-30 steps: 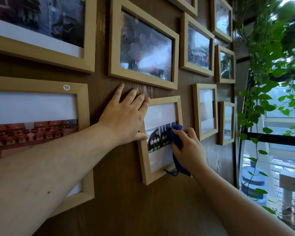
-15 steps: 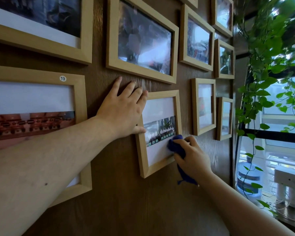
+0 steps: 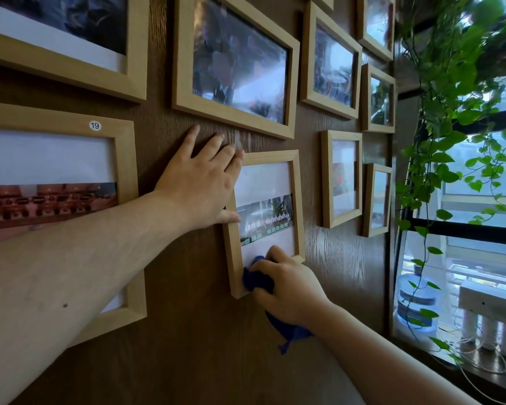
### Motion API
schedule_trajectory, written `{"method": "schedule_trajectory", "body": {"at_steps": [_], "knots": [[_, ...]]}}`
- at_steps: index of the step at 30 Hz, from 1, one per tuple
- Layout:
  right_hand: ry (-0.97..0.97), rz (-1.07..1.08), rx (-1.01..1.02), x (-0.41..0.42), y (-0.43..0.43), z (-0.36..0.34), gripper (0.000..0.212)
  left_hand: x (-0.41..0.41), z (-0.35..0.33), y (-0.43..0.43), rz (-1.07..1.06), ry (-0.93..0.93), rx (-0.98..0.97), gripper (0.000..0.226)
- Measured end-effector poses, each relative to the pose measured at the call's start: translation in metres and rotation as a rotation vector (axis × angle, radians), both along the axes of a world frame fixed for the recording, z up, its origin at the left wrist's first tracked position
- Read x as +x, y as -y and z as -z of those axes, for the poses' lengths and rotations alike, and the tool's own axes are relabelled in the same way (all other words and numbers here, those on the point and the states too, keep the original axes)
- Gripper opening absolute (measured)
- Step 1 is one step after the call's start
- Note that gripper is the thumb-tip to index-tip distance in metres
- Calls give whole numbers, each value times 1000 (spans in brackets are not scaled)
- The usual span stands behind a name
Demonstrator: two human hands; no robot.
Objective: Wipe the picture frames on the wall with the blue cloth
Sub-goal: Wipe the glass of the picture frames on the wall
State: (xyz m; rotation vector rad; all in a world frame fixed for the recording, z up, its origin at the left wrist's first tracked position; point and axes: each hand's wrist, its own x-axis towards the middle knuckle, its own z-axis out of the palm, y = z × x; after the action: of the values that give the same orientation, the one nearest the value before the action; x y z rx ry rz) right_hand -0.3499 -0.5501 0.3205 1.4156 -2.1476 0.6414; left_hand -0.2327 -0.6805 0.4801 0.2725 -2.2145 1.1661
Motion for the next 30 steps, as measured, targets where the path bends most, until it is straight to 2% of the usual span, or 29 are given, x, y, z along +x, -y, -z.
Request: {"method": "schedule_trajectory", "body": {"at_steps": [4, 10, 18, 24, 30], "knots": [[4, -32, -15, -8, -11, -5, 45, 1, -1, -4, -16, 17, 20, 111], [-6, -48, -296, -24, -26, -43, 43, 15, -7, -7, 76, 26, 80, 96], [-161, -77, -590, -31, -12, -140, 45, 44, -53, -16, 179, -110, -66, 80], [-198, -158, -708, -21, 9, -224, 44, 61, -101, -11, 64, -281, -47, 84], [-156, -330, -823, 3, 40, -280, 41, 60, -113, -5, -75, -359, -35, 91]]}}
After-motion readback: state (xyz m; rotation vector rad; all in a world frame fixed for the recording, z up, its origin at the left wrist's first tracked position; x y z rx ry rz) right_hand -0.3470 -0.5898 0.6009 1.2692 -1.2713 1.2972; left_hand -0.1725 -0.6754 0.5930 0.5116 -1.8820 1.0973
